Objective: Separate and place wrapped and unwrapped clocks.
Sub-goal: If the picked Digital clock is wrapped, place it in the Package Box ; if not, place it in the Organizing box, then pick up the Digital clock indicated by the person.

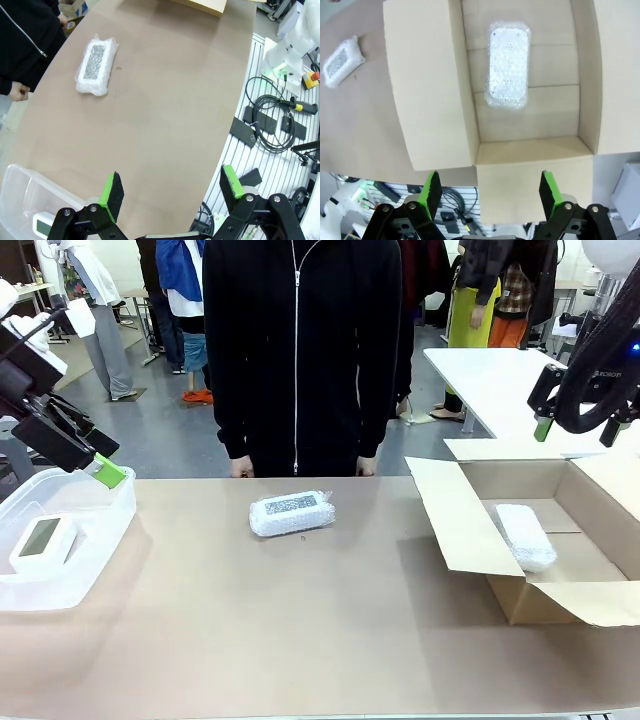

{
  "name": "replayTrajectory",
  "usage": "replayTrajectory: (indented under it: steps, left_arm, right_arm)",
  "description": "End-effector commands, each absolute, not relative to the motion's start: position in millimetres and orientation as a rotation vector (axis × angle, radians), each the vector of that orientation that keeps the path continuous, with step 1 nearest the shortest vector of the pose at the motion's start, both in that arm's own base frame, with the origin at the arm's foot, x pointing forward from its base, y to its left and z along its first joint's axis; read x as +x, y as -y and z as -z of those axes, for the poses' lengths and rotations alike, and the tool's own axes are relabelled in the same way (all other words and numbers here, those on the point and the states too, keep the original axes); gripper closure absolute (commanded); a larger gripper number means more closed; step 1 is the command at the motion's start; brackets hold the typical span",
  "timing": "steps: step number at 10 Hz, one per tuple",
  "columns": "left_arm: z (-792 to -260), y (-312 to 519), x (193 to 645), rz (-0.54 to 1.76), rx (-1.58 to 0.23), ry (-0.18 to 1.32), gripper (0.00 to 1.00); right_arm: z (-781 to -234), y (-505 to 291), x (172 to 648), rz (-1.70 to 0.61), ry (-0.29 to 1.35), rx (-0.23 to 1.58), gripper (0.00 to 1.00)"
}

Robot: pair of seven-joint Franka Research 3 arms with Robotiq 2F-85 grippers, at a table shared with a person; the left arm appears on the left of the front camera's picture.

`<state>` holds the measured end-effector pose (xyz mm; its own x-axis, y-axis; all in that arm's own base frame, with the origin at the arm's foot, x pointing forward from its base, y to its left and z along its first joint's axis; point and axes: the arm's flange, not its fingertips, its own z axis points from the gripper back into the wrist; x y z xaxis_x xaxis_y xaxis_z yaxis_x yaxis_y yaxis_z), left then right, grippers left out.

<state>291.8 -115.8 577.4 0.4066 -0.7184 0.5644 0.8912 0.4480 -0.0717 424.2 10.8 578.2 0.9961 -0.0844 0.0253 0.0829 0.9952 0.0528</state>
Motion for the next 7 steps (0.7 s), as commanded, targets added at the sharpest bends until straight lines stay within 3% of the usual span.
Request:
replayTrajectory:
  steps: [1,7]
  left_arm:
    - [-578.4,117.3,292.4,1.041,-0.381,0.497,0.00]
    - [-578.4,117.3,292.4,1.041,-0.381,0.497,0.00]
  right_arm:
    - [-577.3,-7.5,422.6,0.068,0.033,0.055,0.00]
    - [-577.3,-7.5,422.6,0.068,0.033,0.055,0.00]
